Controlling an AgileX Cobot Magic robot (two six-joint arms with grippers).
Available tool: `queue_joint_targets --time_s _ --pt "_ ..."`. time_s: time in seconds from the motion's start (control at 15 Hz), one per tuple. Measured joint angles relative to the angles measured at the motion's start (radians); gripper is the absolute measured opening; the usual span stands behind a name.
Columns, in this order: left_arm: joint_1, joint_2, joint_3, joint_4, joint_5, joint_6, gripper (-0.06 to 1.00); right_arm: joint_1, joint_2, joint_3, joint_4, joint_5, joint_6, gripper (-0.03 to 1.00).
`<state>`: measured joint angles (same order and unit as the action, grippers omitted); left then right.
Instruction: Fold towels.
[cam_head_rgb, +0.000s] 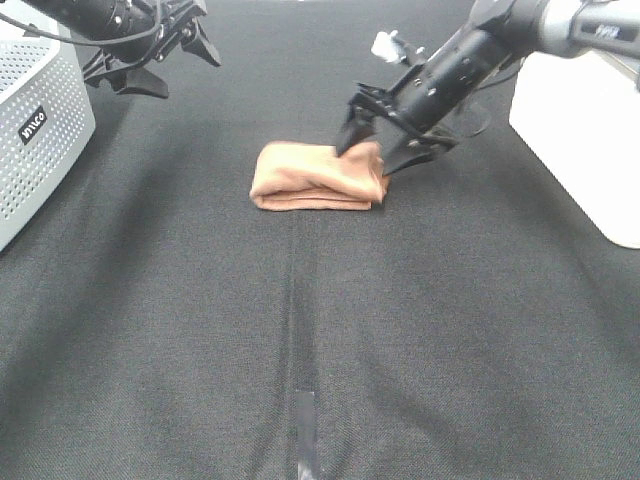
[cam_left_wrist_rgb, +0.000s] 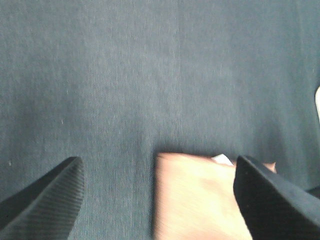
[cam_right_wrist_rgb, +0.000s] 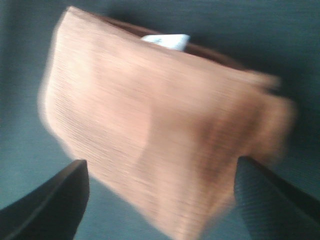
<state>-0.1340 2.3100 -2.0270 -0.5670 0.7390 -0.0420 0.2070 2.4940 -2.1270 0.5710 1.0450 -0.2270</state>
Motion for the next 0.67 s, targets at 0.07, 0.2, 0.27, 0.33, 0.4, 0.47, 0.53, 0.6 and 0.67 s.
queue_joint_targets --time_s 0.07,0.2,0.27,0.33,0.4,0.47,0.53,0.6,0.67 --pt "0.000 0.000 0.000 0.000 0.017 0.001 0.78 -0.001 -0.001 -0.001 -0.051 0.001 0.025 0.76" --pt "0.000 -0.002 0.000 0.004 0.075 0.032 0.78 -0.002 -0.001 -0.001 -0.121 0.007 0.075 0.76" --pt "0.000 -0.011 0.000 0.016 0.116 0.060 0.78 -0.002 -0.007 -0.001 -0.145 0.022 0.093 0.76" --pt "0.000 -0.025 0.000 0.041 0.149 0.084 0.78 -0.002 -0.017 -0.001 -0.162 0.041 0.104 0.76" --pt "0.000 -0.058 0.000 0.094 0.204 0.101 0.78 -0.002 -0.045 -0.001 -0.176 0.082 0.112 0.76" --pt "0.000 -0.085 0.000 0.136 0.243 0.103 0.78 -0.002 -0.067 -0.001 -0.179 0.111 0.112 0.76" --pt "0.000 -0.118 0.000 0.183 0.279 0.103 0.78 -0.002 -0.095 -0.001 -0.182 0.145 0.114 0.76" --pt "0.000 -0.118 0.000 0.183 0.279 0.103 0.78 -0.002 -0.095 -0.001 -0.182 0.145 0.114 0.76" --pt "0.000 -0.147 0.000 0.230 0.312 0.102 0.78 -0.002 -0.121 -0.001 -0.189 0.161 0.119 0.76"
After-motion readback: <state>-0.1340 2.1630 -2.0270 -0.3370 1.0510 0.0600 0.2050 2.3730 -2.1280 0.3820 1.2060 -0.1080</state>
